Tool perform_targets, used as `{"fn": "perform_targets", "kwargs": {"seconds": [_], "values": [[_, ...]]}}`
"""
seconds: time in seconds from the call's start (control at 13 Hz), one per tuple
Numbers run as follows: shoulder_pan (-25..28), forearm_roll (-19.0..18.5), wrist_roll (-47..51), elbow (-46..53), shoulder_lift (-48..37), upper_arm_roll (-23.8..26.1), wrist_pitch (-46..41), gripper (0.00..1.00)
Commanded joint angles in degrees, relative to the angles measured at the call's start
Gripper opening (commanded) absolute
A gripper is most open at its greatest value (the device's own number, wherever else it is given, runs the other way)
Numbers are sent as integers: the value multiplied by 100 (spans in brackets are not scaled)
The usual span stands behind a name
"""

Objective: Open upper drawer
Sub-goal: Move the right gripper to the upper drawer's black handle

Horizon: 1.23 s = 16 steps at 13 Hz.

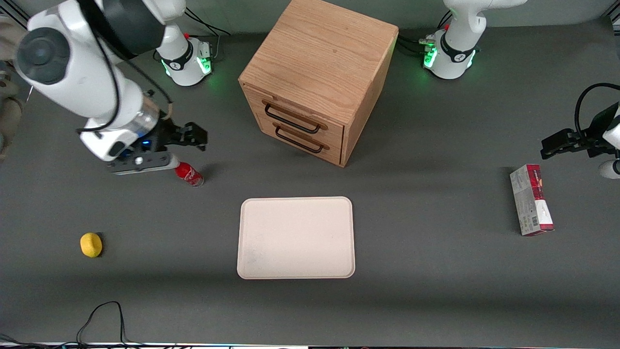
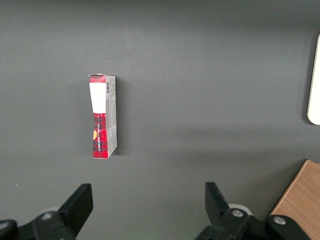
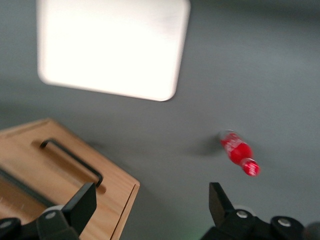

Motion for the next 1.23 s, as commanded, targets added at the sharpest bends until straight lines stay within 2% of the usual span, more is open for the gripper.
{"fn": "perform_targets", "kwargs": {"seconds": [0.0, 0.23, 0.54, 1.15], "values": [[-8, 76, -667, 329, 342, 493, -86, 100], [1, 85, -1271, 303, 553, 1153, -86, 100], [1, 93, -1740, 197, 817, 1698, -77, 100], [-17, 199, -2688, -417, 1045, 1726, 529, 100]]}}
